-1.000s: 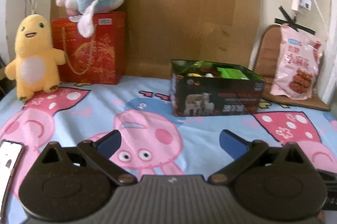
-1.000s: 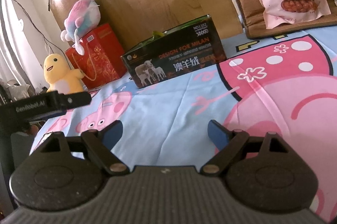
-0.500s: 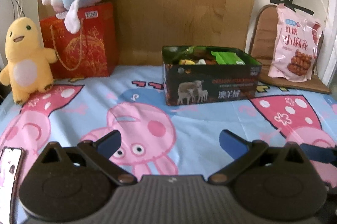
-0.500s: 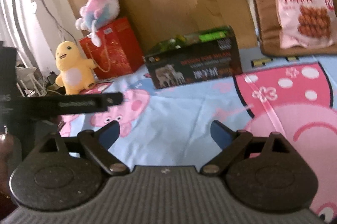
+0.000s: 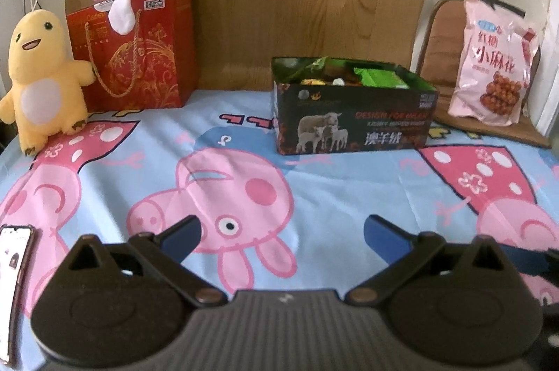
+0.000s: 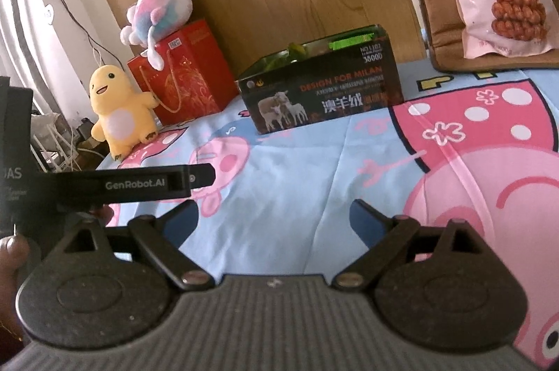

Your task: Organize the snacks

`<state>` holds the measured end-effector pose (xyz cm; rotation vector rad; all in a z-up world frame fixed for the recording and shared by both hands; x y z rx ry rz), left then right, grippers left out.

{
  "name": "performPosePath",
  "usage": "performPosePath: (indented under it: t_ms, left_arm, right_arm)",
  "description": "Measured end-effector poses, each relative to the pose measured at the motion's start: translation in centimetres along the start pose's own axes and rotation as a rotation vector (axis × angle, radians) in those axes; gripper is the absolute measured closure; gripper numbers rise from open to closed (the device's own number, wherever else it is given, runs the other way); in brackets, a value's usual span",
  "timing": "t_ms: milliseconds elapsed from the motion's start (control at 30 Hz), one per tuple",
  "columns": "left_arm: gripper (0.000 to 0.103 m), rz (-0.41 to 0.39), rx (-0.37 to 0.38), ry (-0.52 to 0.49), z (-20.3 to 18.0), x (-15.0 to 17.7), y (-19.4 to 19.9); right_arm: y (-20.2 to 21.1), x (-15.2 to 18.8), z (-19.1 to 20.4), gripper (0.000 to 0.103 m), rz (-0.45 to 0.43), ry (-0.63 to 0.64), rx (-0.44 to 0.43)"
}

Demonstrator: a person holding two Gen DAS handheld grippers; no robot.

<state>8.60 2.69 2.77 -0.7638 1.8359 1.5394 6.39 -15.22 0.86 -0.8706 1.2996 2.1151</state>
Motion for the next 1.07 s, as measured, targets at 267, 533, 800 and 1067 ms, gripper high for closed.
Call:
performPosePath:
  t_ms: [267, 533, 800, 1067]
  left_arm:
    - [0.000, -0.023, -0.082, -0.009, 0.4, -0.2, 0.0]
    - [0.000, -0.003, -0.083, -0.003, 0.7, 0.2, -0.3]
    - [0.000, 0.028, -0.031, 0.049, 1.0, 0.4, -0.8]
    - [0.000, -0.010, 0.034, -0.004, -0.4, 0.6, -0.2]
  right_arm:
    - [-0.1, 0.3, 0.0, 0.008, 0.004, 0.003, -0.003]
    - [-0.1, 0.3, 0.0, 0.008, 0.008, 0.001, -0.002]
    - [-0.1, 0.3, 0.1, 0.008, 0.007, 0.002, 0.001]
    - [-0.2, 0.5, 0.0, 0.008, 0.004, 0.002, 0.009]
Point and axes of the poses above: each gripper's, at about its wrist camera, not at the fingertips, and y roughly against the way its jaws point, z to its left, x to its underside, the point moved 4 cm from there along -y, roughly the way its jaws point, and after that the axes turned 10 degrees about x, right-handed, at the moved point
